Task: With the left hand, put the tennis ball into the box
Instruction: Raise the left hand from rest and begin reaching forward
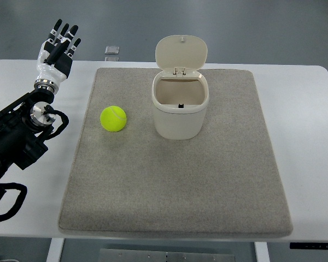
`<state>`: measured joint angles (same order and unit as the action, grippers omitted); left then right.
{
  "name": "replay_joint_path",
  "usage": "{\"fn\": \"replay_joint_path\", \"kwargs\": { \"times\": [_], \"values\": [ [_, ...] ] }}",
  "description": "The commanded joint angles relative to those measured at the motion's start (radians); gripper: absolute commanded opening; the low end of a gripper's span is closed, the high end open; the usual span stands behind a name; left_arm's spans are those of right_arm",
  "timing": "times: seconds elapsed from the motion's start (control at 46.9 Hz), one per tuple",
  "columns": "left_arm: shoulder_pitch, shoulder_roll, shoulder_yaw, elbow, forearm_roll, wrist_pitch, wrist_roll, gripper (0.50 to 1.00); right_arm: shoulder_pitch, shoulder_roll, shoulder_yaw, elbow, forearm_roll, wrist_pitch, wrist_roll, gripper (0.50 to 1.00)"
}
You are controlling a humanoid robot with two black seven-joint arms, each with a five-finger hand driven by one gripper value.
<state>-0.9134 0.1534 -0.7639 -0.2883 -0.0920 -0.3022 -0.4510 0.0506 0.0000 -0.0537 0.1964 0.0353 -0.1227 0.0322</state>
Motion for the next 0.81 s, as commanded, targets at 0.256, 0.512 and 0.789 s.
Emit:
{"fn": "replay_joint_path", "kwargs": {
  "times": [0.256, 0.512, 0.789],
  "values": [
    [0.001, 0.000, 0.006, 0.002, 0.002, 0.000, 0.000, 0.960, 0.000, 0.000, 0.000, 0.000, 0.000, 0.000, 0.000, 0.901],
    [-0.005, 0.005, 0.020, -0.008, 0.015, 0.002, 0.012, 0.962, 0.000, 0.000, 0.000, 0.000, 0.000, 0.000, 0.000, 0.901],
    [-0.085, 0.047, 0.371, -0.023, 0.020, 0.021, 0.017, 0.962, 0.000, 0.000, 0.000, 0.000, 0.000, 0.000, 0.000, 0.901]
  ]
}}
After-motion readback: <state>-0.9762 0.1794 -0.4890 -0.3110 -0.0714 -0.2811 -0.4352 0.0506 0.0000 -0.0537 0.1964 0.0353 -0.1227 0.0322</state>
